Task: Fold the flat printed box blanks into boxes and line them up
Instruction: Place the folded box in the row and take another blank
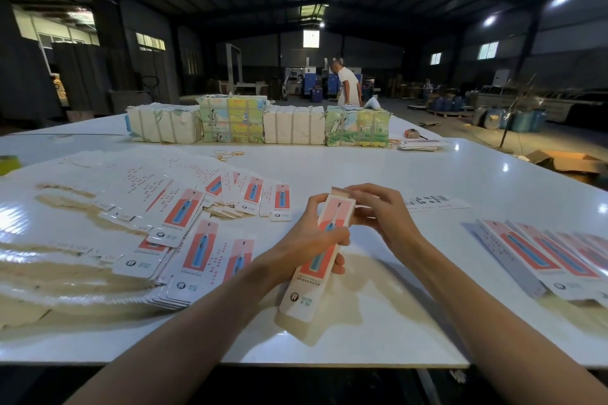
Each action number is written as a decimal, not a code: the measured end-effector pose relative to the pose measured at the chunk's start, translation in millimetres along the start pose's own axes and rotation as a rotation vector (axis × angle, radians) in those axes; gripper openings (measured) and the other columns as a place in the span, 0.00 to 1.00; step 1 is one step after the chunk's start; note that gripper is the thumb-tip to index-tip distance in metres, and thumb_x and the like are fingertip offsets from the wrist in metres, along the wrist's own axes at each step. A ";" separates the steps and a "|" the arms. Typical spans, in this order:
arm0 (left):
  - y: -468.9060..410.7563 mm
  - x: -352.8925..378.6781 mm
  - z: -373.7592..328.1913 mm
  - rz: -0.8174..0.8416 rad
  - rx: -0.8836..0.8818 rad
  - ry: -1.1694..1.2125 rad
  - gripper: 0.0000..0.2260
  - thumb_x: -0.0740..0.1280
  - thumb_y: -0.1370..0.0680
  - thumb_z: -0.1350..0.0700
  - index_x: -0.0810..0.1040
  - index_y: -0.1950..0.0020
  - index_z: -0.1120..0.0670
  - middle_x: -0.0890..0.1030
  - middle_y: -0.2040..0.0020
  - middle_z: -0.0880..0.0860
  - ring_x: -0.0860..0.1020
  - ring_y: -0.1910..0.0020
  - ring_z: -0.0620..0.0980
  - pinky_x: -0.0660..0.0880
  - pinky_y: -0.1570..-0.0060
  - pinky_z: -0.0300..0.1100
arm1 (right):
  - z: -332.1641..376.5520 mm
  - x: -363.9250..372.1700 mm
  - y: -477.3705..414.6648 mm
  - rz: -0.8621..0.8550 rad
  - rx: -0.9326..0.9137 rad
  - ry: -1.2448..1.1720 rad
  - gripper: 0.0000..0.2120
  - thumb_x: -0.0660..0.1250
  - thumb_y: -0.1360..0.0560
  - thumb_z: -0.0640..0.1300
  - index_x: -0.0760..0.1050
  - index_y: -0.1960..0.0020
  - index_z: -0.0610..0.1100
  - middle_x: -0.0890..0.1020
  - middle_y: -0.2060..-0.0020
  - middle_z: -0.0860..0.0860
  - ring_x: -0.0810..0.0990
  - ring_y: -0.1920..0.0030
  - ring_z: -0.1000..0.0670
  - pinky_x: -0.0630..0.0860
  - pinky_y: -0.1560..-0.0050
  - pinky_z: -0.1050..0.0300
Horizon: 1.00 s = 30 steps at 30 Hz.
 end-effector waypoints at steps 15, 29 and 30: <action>3.4 -2.4 -2.4 0.005 0.049 -0.093 0.42 0.78 0.29 0.54 0.55 0.35 0.20 0.75 0.39 0.50 0.88 0.59 0.58 0.85 0.61 0.49 | -11.9 -8.6 -1.1 -0.033 0.296 -0.189 0.06 0.72 0.21 0.34 0.87 0.51 0.39 0.88 0.53 0.35 0.89 0.54 0.37 0.86 0.60 0.51; -0.7 -9.3 -1.3 -0.042 0.016 0.085 0.36 0.77 0.26 0.57 0.60 0.36 0.25 0.78 0.40 0.55 0.88 0.60 0.60 0.84 0.62 0.49 | -7.5 8.0 -0.7 0.117 0.220 -0.215 0.11 0.69 0.18 0.41 0.84 0.38 0.39 0.87 0.44 0.40 0.87 0.44 0.43 0.84 0.41 0.48; -1.4 -10.6 -1.4 -0.048 0.007 0.110 0.36 0.76 0.25 0.59 0.61 0.38 0.24 0.78 0.41 0.55 0.88 0.59 0.60 0.85 0.63 0.49 | -7.6 10.6 -0.2 0.114 0.189 -0.189 0.12 0.71 0.18 0.40 0.83 0.36 0.40 0.88 0.44 0.41 0.87 0.43 0.44 0.84 0.40 0.49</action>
Point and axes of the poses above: each hand's wrist, its own y-axis away from the middle knuckle, its own x-axis out of the palm, z = x × y, the point moved 5 cm from there along -y, towards the middle knuckle
